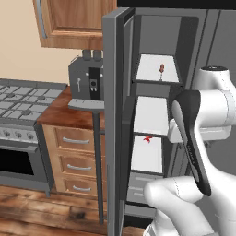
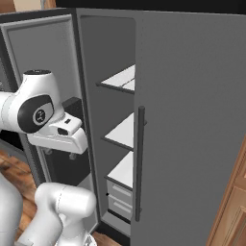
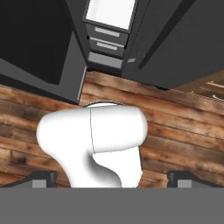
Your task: Store the kebab skewer in the freezer for long-term storage. Close the freezer door after placing the cooked food.
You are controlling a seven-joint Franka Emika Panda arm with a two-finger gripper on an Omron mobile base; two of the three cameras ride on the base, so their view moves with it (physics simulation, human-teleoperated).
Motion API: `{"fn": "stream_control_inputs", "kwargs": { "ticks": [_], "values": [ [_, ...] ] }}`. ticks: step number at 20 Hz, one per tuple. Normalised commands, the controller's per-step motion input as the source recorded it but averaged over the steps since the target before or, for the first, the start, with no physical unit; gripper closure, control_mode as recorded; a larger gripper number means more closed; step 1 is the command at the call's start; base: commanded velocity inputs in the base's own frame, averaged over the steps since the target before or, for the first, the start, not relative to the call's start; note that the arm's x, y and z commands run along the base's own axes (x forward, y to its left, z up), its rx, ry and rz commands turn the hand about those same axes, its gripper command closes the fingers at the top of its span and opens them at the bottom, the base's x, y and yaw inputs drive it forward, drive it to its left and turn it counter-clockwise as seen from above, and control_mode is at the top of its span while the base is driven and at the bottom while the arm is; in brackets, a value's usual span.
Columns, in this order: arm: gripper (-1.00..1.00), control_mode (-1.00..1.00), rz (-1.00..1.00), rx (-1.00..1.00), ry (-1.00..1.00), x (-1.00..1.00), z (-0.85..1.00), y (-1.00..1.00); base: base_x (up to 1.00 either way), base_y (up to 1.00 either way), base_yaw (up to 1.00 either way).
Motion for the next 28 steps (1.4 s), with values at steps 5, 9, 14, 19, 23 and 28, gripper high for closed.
{"fn": "stream_control_inputs", "kwargs": {
  "ticks": [5, 9, 14, 19, 23, 28],
  "values": [
    [-1.0, 1.0, 0.0, 0.0, 0.0, 0.0, 0.0, 0.0, -0.02, 0.0, 0.0],
    [-1.0, 1.0, 0.0, 0.0, 0.0, 0.0, 0.0, 0.0, -0.33, 0.0, -0.04],
    [-1.0, 1.0, 0.0, 0.0, 0.0, 0.0, 0.0, 0.0, -0.43, 0.07, -0.26],
    [-1.0, 1.0, 0.0, 0.0, 0.0, 0.0, 0.0, 0.0, -0.54, 0.38, -0.4],
    [-1.0, 1.0, 0.0, 0.0, 0.0, 0.0, 0.0, 0.0, -0.46, 0.56, -0.62],
    [-1.0, 1.0, 0.0, 0.0, 0.0, 0.0, 0.0, 0.0, -0.4, 0.47, -0.36]
  ]
}}
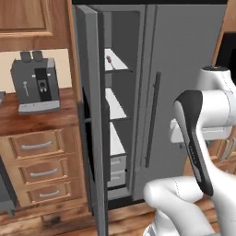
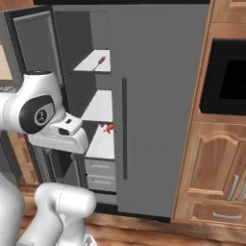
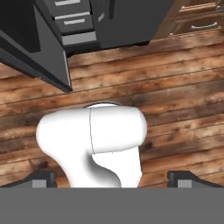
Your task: Store the kebab skewer in the freezer for long-term storage. Close the freezer door after placing the cooked food.
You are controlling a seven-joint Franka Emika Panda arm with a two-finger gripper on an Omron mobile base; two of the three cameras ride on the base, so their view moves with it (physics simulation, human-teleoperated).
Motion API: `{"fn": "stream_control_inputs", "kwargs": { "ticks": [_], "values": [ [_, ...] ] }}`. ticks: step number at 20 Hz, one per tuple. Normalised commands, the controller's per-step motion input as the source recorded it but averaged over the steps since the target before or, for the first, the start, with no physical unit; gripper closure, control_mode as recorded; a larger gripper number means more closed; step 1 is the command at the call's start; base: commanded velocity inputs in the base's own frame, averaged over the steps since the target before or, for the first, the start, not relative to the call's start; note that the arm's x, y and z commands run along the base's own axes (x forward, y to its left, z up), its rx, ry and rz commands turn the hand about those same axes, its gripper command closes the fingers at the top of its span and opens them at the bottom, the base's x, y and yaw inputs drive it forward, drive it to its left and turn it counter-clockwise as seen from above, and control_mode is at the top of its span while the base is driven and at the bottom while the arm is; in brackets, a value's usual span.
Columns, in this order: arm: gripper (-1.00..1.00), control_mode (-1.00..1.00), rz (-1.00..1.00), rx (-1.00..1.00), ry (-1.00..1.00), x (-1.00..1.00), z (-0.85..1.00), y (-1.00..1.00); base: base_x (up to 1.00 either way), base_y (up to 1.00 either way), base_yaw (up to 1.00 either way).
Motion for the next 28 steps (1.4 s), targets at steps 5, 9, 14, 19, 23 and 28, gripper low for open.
{"fn": "stream_control_inputs", "kwargs": {
  "ticks": [5, 9, 14, 19, 23, 28],
  "values": [
    [-1.0, 1.0, 0.0, 0.0, 0.0, 0.0, 0.0, 0.0, -0.38, 0.44, -0.04],
    [-1.0, 1.0, 0.0, 0.0, 0.0, 0.0, 0.0, 0.0, -0.52, 0.18, 0.01],
    [-1.0, 1.0, 0.0, 0.0, 0.0, 0.0, 0.0, 0.0, -0.43, 0.01, 0.05],
    [-1.0, 1.0, 0.0, 0.0, 0.0, 0.0, 0.0, 0.0, 0.0, 0.0, 0.0],
    [-1.0, 1.0, 0.0, 0.0, 0.0, 0.0, 0.0, 0.0, 0.0, 0.02, 0.0],
    [-1.0, 1.0, 0.0, 0.0, 0.0, 0.0, 0.0, 0.0, 0.0, 0.2, -0.01]
  ]
}}
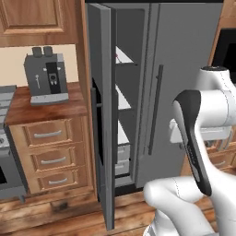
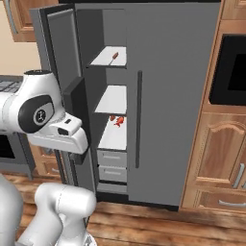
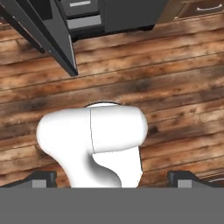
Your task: Store the kebab skewer in the freezer for long-term storage. Close the freezer door after placing the cooked food.
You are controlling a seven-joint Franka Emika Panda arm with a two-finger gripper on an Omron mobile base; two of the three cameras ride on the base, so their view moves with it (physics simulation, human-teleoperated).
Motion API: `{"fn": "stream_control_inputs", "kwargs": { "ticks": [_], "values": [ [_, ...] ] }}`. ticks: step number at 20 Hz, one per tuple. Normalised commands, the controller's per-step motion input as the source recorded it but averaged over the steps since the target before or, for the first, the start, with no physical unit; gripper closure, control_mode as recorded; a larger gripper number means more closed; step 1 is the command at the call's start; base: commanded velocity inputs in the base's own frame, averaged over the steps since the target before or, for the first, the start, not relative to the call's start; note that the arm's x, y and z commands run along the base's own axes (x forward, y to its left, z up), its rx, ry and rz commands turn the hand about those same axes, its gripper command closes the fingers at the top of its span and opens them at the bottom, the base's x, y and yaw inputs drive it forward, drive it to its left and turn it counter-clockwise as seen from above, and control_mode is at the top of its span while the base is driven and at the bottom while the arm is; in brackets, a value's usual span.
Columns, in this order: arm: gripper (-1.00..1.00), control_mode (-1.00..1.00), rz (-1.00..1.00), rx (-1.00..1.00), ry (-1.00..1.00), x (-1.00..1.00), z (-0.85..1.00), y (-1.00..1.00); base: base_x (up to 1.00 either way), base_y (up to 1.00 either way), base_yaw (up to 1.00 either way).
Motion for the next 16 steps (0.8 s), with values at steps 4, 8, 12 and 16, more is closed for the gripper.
{"fn": "stream_control_inputs", "kwargs": {
  "ticks": [4, 8, 12, 16],
  "values": [
    [-1.0, -1.0, -0.19, -0.16, -0.26, 0.26, 0.0, 0.79, 0.0, 0.0, 0.0],
    [-1.0, -1.0, -0.28, -0.3, -0.26, 0.7, 0.0, 1.0, 0.0, 0.0, 0.0],
    [-1.0, -1.0, -0.32, -0.37, -0.31, 0.84, 0.0, 1.0, 0.0, 0.0, 0.0],
    [-1.0, -1.0, -0.36, -0.29, -0.12, 0.84, 0.0, 1.0, 0.0, 0.0, 0.0]
  ]
}}
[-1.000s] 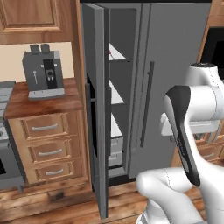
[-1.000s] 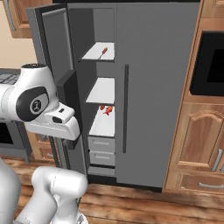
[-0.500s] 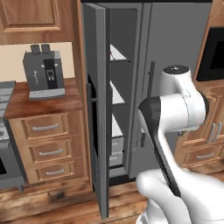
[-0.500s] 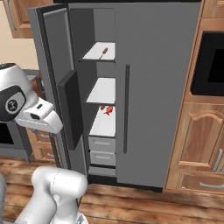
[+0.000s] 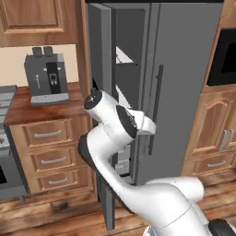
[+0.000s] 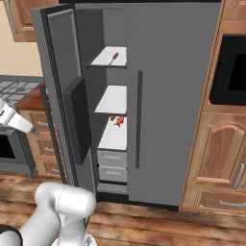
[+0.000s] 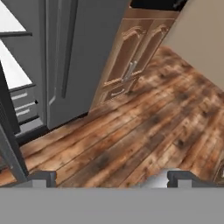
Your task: Store the kebab skewer in the freezer for long-term storage. Close the freezer door after placing the cooked food.
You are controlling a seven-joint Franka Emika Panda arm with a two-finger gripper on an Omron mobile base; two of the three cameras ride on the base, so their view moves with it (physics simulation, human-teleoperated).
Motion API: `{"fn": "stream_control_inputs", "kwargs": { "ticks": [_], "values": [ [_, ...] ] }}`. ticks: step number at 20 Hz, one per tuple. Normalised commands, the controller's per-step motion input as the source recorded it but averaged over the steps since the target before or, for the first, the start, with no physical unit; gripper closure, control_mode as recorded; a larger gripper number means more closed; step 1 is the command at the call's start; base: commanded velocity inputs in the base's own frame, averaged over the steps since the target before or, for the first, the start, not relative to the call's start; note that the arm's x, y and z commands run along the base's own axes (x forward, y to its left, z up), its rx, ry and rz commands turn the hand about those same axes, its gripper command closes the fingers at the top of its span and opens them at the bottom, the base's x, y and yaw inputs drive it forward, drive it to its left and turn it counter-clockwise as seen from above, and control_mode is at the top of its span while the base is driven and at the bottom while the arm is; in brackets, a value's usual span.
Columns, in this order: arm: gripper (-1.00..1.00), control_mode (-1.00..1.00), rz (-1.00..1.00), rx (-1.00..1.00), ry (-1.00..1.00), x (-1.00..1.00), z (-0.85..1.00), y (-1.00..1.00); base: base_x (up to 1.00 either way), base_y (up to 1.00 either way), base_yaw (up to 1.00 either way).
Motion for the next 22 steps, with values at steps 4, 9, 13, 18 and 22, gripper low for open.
{"fn": "stream_control_inputs", "kwargs": {
  "ticks": [4, 9, 13, 18, 22],
  "values": [
    [-1.0, -1.0, -0.31, -0.27, -0.01, 0.81, 0.0, 1.0, 0.0, 0.0, 0.0],
    [-1.0, -1.0, -0.3, -0.23, -0.12, 0.74, 0.0, 1.0, 0.0, 0.0, 0.0],
    [-1.0, -1.0, -0.18, -0.14, -0.25, 0.68, -0.06, 0.54, 0.0, 0.0, 0.0],
    [-1.0, -1.0, 0.02, -0.01, -0.26, 0.49, -0.42, -0.12, 0.0, 0.0, 0.0],
    [-1.0, -1.0, 0.01, -0.03, -0.12, 0.38, -0.24, -0.09, 0.0, 0.0, 0.0]
  ]
}}
